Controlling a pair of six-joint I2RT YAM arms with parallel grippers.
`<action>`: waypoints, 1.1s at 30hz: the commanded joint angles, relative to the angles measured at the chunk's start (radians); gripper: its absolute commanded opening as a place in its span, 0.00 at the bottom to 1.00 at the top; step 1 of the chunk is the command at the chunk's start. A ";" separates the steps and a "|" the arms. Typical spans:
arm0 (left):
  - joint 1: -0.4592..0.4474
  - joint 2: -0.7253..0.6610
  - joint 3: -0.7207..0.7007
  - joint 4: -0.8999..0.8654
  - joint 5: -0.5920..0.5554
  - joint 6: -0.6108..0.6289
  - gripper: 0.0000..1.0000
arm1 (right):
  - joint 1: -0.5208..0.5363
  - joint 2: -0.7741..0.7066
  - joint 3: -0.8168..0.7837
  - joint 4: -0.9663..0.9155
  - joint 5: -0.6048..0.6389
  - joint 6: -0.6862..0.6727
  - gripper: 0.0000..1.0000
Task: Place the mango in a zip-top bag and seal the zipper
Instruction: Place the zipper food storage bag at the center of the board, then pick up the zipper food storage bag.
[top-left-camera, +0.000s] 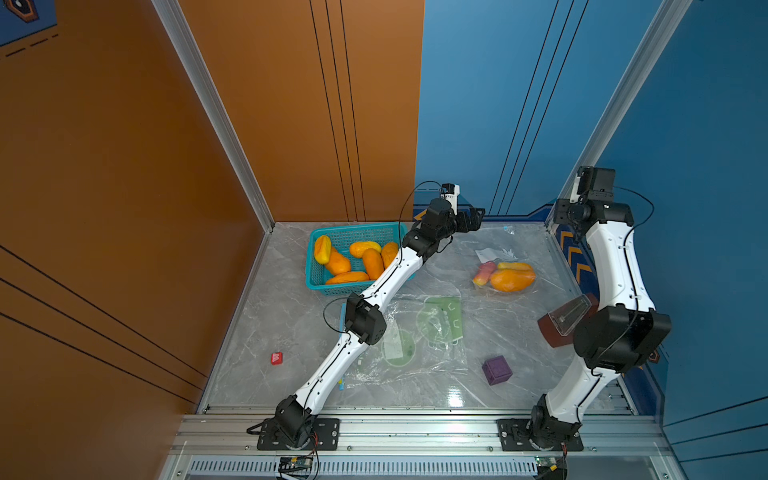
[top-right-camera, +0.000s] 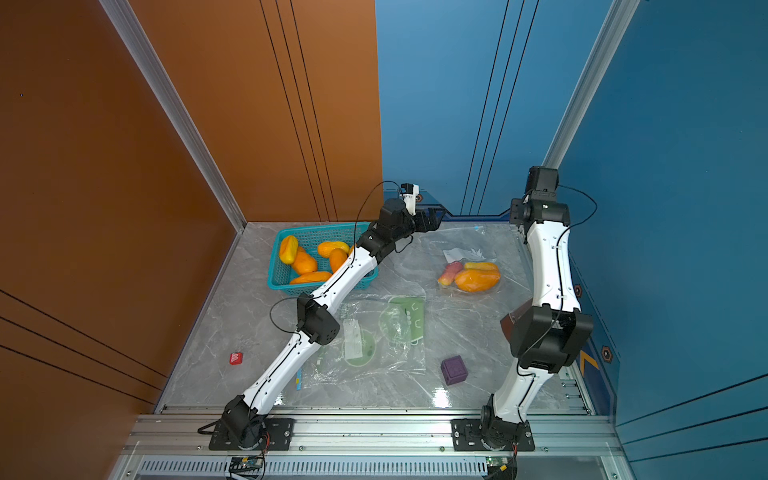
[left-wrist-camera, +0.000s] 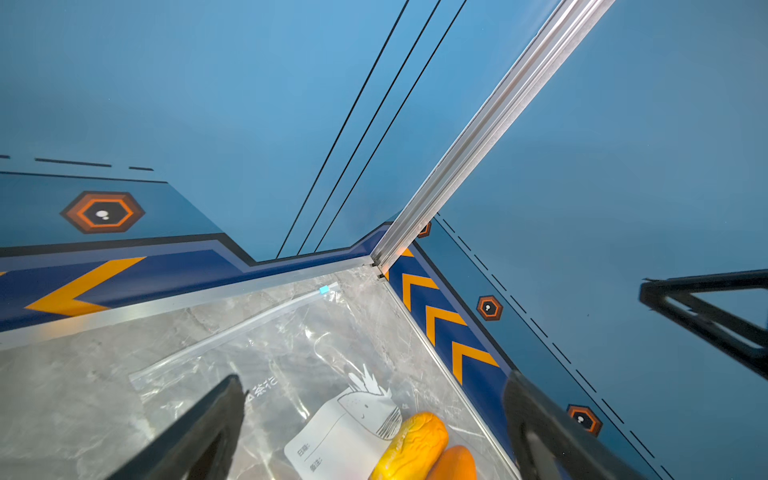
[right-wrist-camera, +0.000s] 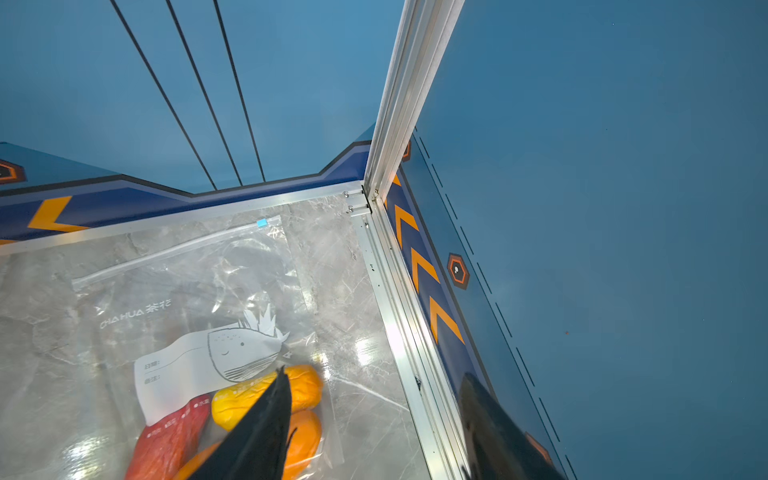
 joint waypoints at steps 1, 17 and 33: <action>-0.040 -0.196 0.035 -0.159 -0.066 0.095 0.98 | 0.048 -0.117 -0.040 -0.058 -0.012 0.074 0.66; -0.100 -0.485 0.035 -0.892 -0.566 0.321 0.98 | 0.380 -0.334 -0.325 -0.064 0.046 0.247 0.71; -0.004 -0.860 -0.362 -0.937 -0.635 0.411 0.98 | 0.490 -0.309 -0.496 -0.045 -0.024 0.279 0.73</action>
